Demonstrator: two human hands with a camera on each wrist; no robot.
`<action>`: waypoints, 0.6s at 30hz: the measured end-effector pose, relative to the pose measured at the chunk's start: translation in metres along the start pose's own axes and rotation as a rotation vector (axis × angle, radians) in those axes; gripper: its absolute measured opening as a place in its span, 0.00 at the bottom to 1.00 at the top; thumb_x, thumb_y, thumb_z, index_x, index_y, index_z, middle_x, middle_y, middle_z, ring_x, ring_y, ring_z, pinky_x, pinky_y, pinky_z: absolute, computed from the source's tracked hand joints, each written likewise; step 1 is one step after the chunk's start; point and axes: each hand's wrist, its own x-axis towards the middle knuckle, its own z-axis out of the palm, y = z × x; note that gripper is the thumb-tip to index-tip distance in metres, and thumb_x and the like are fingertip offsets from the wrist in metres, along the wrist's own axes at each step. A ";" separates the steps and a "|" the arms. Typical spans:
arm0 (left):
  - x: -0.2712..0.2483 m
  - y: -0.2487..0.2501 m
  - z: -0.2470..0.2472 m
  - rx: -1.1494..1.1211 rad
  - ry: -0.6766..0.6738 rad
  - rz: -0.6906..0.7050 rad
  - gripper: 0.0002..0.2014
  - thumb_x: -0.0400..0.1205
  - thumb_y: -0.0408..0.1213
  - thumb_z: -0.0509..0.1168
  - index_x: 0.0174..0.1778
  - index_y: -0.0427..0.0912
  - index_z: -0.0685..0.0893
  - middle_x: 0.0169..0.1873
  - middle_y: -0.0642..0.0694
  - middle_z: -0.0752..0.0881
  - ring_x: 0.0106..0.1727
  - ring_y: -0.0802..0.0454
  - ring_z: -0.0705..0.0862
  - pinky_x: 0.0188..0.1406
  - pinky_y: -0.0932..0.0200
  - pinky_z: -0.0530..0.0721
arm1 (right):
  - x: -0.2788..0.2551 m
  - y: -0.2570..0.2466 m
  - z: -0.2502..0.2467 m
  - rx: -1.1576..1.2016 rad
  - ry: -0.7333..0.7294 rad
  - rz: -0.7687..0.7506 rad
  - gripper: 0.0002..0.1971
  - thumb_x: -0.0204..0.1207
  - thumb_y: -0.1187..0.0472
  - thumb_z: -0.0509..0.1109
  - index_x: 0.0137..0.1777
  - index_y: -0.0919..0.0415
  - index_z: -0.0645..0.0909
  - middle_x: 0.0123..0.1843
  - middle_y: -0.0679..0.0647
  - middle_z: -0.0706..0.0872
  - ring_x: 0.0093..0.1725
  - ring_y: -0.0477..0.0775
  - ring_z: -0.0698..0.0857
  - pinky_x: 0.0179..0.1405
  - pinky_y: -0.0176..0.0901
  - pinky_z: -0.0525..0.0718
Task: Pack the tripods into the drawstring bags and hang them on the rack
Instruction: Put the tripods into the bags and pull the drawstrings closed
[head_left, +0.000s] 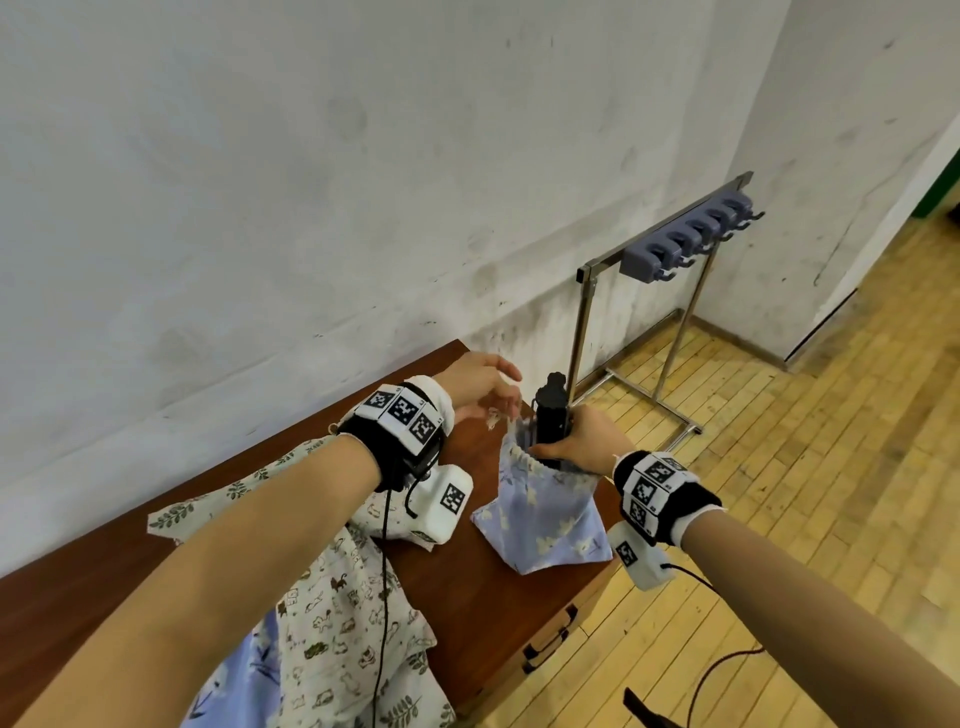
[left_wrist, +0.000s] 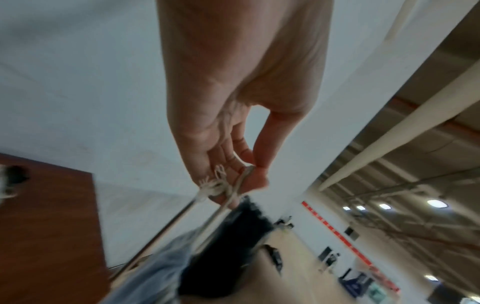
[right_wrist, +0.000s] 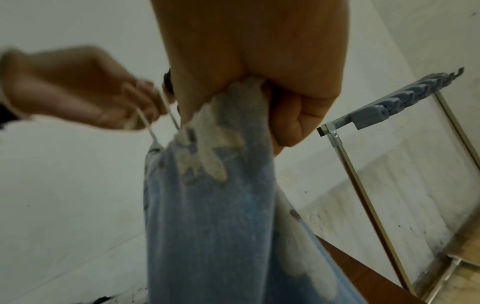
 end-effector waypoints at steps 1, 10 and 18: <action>-0.002 0.011 0.003 -0.035 -0.024 0.038 0.10 0.78 0.18 0.61 0.49 0.36 0.78 0.32 0.40 0.84 0.28 0.49 0.84 0.36 0.57 0.86 | 0.000 -0.001 0.001 -0.013 -0.004 -0.003 0.17 0.65 0.42 0.78 0.42 0.55 0.84 0.38 0.52 0.89 0.39 0.53 0.88 0.43 0.50 0.89; 0.014 0.039 0.018 0.608 0.000 0.174 0.09 0.70 0.38 0.79 0.44 0.45 0.88 0.34 0.48 0.83 0.32 0.51 0.80 0.32 0.61 0.77 | -0.007 -0.016 0.009 -0.063 -0.031 -0.056 0.09 0.69 0.49 0.73 0.32 0.48 0.77 0.31 0.50 0.84 0.33 0.52 0.84 0.33 0.44 0.83; 0.026 0.031 0.007 0.758 -0.094 0.064 0.12 0.72 0.39 0.77 0.51 0.43 0.90 0.39 0.52 0.85 0.42 0.56 0.82 0.44 0.63 0.79 | -0.004 -0.011 -0.025 0.173 -0.239 -0.048 0.34 0.69 0.62 0.80 0.73 0.49 0.69 0.57 0.59 0.87 0.48 0.55 0.87 0.45 0.41 0.87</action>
